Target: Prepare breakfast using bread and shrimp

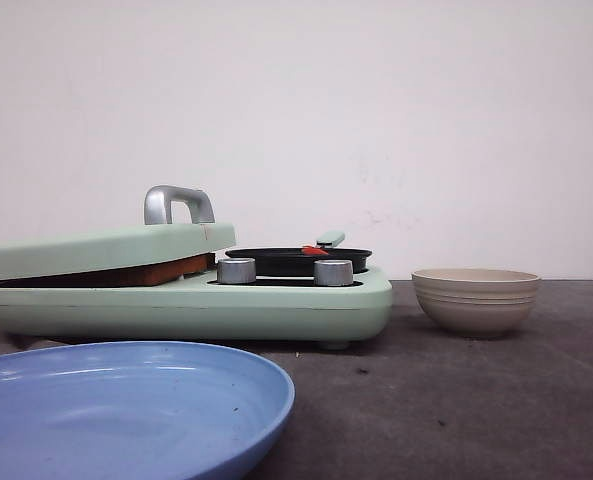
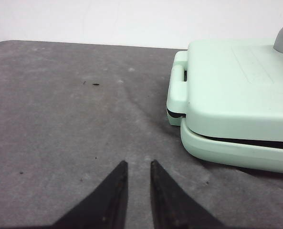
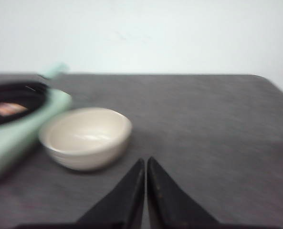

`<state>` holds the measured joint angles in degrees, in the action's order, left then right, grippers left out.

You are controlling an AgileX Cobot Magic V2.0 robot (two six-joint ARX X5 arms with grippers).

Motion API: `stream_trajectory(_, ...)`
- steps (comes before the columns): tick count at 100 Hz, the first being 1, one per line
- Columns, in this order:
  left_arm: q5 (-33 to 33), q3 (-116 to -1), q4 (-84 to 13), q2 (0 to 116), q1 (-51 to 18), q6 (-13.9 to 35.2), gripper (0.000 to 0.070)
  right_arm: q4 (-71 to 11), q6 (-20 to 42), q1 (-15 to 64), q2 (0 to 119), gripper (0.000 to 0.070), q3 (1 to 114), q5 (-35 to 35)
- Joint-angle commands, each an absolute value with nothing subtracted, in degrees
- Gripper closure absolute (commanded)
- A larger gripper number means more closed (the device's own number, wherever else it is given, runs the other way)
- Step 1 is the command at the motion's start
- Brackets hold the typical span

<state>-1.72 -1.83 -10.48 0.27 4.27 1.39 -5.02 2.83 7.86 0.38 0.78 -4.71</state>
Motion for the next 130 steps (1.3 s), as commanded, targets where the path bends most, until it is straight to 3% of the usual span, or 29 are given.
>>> stream_trajectory(1,-1.7,-0.8,-10.8,0.3,4.4,0.9,0.0667,-6.8,-0.7,5.3,0.2,0.07,0.6,-5.0)
stream_trajectory(6,-1.7,-0.8,-10.7,0.3,4.4,0.9,0.0667,-10.6,-0.7,3.4,0.2,0.07,0.6,-5.0)
stream_trajectory(26,-1.7,-0.9,-10.7,0.3,4.4,0.9,0.0667,-10.4,0.3,0.8,0.2,0.07,0.6,-7.1)
stream_trajectory(48,-1.7,-0.9,-10.7,0.3,4.4,0.9,0.0667,-10.4,3.5,1.8,0.2,0.07,0.6,-2.7)
stream_trajectory(130,-1.7,-0.9,-10.7,0.3,4.4,0.9,0.0667,-9.0,3.8,2.2,0.2,0.07,0.6,-1.8)
